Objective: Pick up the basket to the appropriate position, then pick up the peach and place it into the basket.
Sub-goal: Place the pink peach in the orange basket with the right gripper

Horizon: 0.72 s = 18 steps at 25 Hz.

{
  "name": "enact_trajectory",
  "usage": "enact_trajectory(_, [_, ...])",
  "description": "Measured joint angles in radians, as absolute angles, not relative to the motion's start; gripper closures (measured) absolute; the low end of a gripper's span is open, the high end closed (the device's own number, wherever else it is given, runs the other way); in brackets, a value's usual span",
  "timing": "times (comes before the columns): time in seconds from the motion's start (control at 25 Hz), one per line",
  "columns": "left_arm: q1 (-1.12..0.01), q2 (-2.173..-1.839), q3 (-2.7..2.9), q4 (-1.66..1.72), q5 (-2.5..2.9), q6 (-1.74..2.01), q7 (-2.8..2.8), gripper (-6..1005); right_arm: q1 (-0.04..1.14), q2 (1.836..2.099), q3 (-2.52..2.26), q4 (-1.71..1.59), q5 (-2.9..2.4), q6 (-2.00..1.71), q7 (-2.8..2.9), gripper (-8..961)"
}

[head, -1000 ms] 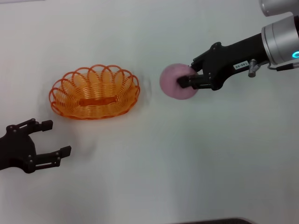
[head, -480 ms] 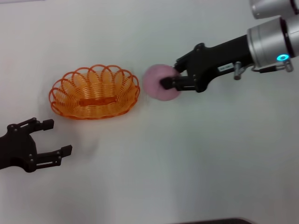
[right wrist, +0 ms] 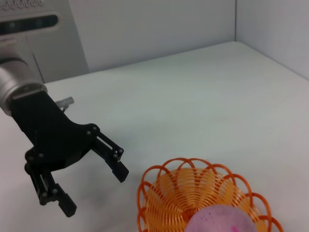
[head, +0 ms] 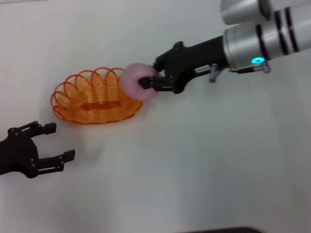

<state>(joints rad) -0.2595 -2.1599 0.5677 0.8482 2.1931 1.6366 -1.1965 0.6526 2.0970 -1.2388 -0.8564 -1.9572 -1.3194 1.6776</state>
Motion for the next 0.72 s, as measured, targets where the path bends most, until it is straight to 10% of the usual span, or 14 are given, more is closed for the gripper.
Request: enact_trajectory(0.72, [-0.259,-2.158,0.557,0.849,2.192,1.64,-1.198,111,0.748,2.101,-1.391,-0.712,-1.879,-1.128,1.611,686])
